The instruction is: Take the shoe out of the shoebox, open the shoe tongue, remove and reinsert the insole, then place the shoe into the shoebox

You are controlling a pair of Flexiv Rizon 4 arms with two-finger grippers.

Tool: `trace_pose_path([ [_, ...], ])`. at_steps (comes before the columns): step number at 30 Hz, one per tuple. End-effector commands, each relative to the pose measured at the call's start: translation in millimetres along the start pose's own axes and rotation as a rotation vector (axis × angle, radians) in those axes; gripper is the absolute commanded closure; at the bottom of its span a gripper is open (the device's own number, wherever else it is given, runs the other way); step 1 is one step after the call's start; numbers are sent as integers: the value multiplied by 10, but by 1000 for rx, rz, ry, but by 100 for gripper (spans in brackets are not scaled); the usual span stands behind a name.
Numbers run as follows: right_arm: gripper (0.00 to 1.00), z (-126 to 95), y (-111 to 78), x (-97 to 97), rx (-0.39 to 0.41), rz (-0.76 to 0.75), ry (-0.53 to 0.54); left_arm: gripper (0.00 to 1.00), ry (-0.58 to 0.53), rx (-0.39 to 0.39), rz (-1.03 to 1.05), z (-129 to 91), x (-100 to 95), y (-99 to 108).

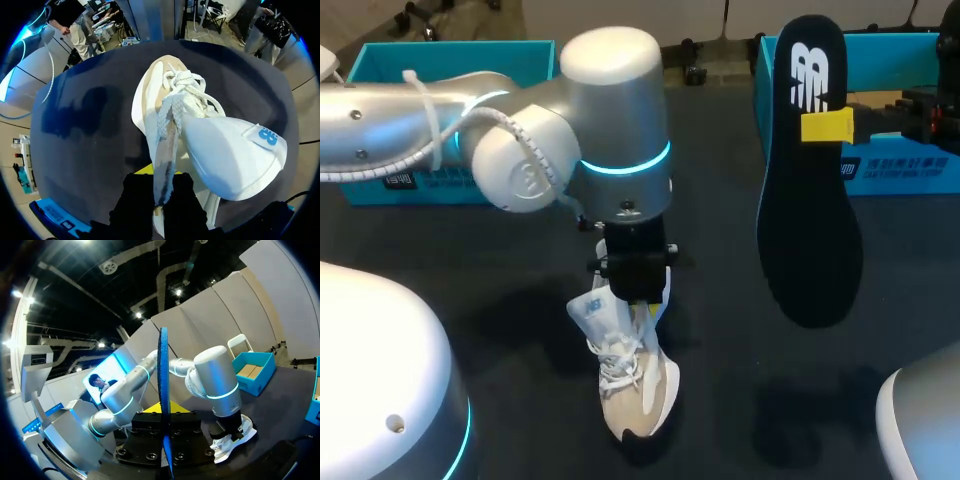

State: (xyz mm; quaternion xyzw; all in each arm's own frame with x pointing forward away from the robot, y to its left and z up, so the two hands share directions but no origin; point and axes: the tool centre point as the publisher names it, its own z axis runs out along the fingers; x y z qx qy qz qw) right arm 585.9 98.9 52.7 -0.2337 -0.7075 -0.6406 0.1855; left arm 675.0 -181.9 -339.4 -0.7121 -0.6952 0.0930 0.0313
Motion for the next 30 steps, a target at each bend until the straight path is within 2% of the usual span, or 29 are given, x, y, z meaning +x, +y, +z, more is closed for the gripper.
trace_pose_path([
  [1, 100, 25, 34, -19, 7, 2, 1, 100, 15, 8, 7, 102, -95, 31],
  [9, 100, 25, 34, -19, 7, 2, 1, 100, 15, -4, 27, 260, -159, 50],
  [30, 100, 25, 34, -19, 7, 2, 1, 100, -36, -24, 93, 449, -287, 71],
])
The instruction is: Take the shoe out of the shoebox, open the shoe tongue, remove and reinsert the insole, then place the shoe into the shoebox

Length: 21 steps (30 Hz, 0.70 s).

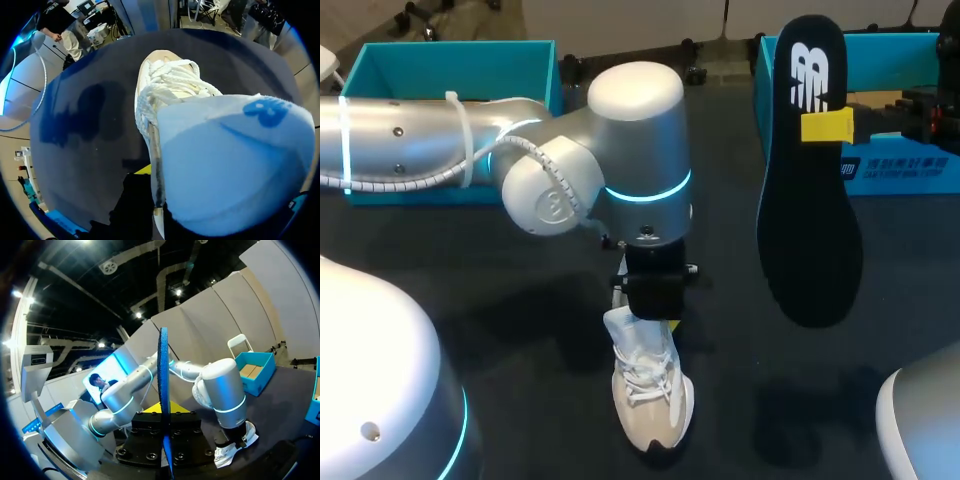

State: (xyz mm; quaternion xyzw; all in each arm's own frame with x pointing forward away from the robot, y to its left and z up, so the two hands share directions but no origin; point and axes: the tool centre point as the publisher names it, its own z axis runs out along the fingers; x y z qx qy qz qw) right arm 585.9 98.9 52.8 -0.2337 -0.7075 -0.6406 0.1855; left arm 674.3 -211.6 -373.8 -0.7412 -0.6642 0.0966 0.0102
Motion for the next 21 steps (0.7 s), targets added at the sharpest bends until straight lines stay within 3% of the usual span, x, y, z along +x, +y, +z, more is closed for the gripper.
trace_pose_path([
  [1, 100, 25, 34, -19, 7, 2, 1, 100, -9, -4, 3, 100, -25, 18],
  [9, 100, 25, 34, -19, 7, 2, 1, 98, -24, -22, -1, 176, -90, 58],
  [13, 100, 25, 34, -19, 7, 2, 1, 84, -50, -12, 9, 148, -126, 46],
  [17, 100, 25, 34, -19, 7, 2, 1, 57, -80, -12, 14, 93, -157, 43],
  [21, 100, 25, 34, -19, 7, 2, 1, 13, -110, -29, 18, 1, -163, 55],
])
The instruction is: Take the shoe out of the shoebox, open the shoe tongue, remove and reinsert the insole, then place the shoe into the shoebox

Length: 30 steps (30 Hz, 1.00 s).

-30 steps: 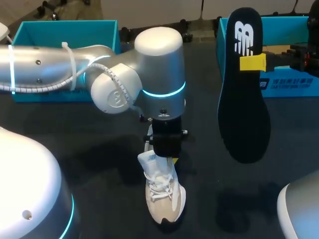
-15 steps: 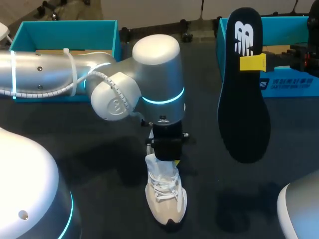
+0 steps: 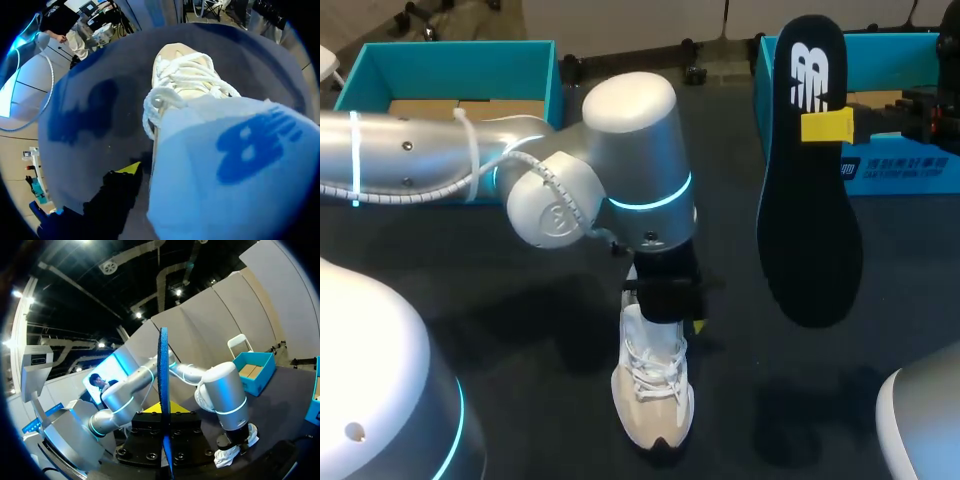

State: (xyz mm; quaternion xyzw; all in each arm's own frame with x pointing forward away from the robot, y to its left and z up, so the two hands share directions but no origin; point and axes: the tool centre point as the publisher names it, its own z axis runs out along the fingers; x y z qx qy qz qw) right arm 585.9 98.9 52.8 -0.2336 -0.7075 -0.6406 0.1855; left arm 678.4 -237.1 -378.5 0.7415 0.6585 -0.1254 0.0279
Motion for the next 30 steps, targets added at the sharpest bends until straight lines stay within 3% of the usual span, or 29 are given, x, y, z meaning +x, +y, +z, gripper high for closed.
trace_pose_path([
  [1, 100, 25, 34, -19, 7, 2, 1, 0, -36, -17, -8, -135, 68, -1],
  [9, 100, 25, 34, -19, 7, 2, 1, 0, -204, -93, -48, -631, 54, 107],
  [13, 100, 25, 34, -19, 7, 2, 1, 0, -348, -133, -56, -981, 41, 128],
  [18, 100, 25, 34, -19, 7, 2, 1, 0, -613, -136, -57, -1471, 68, 125],
  [30, 100, 25, 34, -19, 7, 2, 1, 0, -973, -222, -54, -2167, 52, 195],
])
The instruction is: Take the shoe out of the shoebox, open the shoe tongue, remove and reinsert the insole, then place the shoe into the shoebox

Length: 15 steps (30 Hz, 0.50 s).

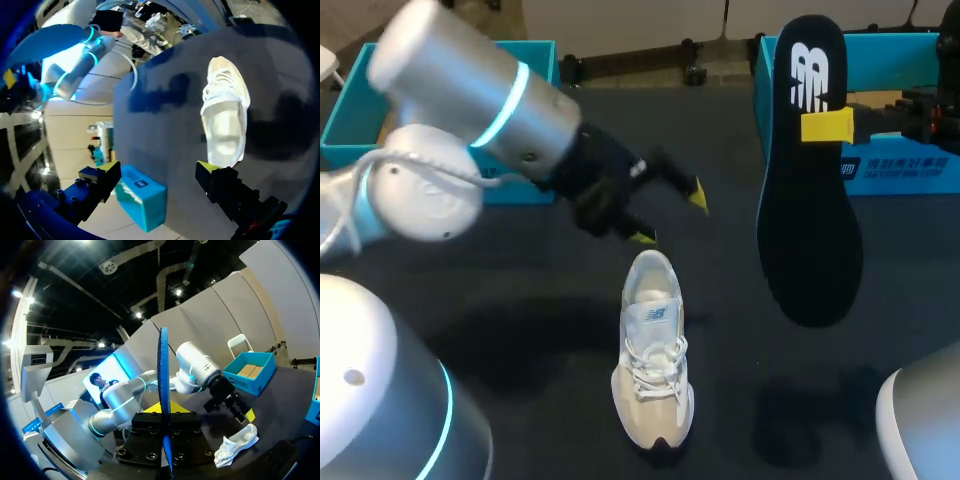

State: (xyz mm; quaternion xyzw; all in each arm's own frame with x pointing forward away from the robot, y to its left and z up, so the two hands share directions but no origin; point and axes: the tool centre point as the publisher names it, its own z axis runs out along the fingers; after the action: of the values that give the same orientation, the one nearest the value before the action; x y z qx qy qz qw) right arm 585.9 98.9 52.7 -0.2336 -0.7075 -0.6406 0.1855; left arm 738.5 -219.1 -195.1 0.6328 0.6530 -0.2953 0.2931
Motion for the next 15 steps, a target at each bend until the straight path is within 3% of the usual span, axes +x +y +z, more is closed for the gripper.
trace_pose_path([
  [1, 100, 25, 34, -19, 7, 2, 1, 0, -355, -34, 11, -404, 0, -80],
  [15, 100, 25, 34, -19, 7, 2, 1, 0, -534, 18, 16, -661, -269, -12],
])
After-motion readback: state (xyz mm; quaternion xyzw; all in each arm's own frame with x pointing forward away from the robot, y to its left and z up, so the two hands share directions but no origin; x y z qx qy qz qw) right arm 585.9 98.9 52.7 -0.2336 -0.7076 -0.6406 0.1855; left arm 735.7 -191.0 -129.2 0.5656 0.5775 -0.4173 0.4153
